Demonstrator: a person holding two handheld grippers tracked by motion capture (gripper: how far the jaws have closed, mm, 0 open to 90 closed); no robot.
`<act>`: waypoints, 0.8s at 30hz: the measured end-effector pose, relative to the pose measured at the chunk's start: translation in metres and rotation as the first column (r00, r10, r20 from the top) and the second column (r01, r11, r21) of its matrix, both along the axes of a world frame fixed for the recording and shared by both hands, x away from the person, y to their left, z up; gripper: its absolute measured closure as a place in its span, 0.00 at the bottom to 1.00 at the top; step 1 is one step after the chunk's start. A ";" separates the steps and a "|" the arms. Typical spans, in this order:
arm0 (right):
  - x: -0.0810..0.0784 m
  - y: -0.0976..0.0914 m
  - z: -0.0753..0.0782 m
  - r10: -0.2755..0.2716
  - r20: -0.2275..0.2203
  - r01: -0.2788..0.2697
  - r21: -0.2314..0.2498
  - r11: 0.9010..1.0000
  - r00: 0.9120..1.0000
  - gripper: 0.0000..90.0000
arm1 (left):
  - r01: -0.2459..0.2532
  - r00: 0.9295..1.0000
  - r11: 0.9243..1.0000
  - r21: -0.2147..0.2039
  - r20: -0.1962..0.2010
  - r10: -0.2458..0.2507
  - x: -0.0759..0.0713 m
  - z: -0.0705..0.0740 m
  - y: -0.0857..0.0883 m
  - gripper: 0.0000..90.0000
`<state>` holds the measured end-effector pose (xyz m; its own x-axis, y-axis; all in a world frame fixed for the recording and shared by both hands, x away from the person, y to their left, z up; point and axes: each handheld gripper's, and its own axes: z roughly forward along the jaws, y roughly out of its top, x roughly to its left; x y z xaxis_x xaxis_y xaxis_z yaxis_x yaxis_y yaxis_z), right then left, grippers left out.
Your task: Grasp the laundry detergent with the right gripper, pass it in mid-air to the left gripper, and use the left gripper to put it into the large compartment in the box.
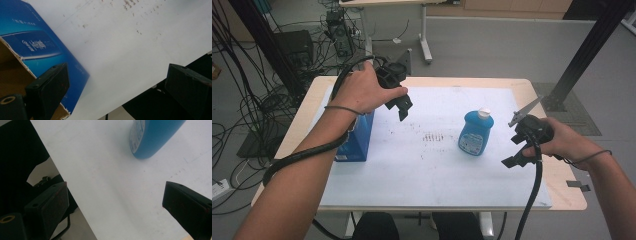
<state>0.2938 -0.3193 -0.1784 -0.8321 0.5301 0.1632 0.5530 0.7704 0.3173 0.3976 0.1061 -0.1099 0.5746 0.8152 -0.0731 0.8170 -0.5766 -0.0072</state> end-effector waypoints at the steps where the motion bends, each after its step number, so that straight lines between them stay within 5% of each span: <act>1: 0.000 -0.002 0.000 -0.002 0.000 0.002 -0.002 1.000 1.000 0.07 | 0.002 1.000 1.000 0.001 -0.001 -0.002 0.000 0.000 0.000 0.07; 24: 0.002 -0.030 -0.014 -0.083 -0.013 0.082 -0.020 0.996 0.997 0.07 | 0.001 1.000 1.000 0.004 -0.005 -0.001 0.000 -0.001 0.001 0.07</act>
